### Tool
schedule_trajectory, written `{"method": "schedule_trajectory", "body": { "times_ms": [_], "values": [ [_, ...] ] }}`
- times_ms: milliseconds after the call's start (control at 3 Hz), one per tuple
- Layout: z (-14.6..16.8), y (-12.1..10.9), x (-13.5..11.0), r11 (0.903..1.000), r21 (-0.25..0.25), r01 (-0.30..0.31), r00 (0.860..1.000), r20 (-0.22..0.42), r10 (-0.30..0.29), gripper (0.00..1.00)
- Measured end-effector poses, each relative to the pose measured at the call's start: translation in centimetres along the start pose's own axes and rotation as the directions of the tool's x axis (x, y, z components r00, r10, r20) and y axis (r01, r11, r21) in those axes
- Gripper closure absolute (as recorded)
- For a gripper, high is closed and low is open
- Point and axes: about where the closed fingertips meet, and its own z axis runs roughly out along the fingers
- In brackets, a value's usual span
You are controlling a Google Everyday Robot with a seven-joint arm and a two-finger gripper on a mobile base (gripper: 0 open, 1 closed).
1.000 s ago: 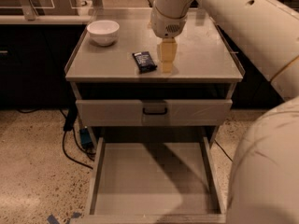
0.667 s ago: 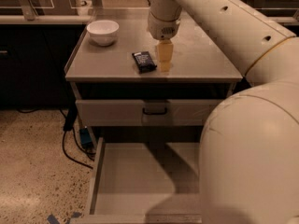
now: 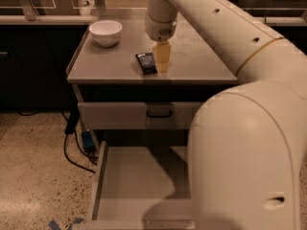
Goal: Place rxbar blueberry into middle drawer
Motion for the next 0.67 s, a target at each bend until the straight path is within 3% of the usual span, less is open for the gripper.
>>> {"method": "schedule_trajectory", "body": {
  "times_ms": [667],
  "values": [
    [2.9,-3.5,-1.6,0.9971,-0.015,0.074,0.997,0.010,-0.074,0.00]
  ]
}}
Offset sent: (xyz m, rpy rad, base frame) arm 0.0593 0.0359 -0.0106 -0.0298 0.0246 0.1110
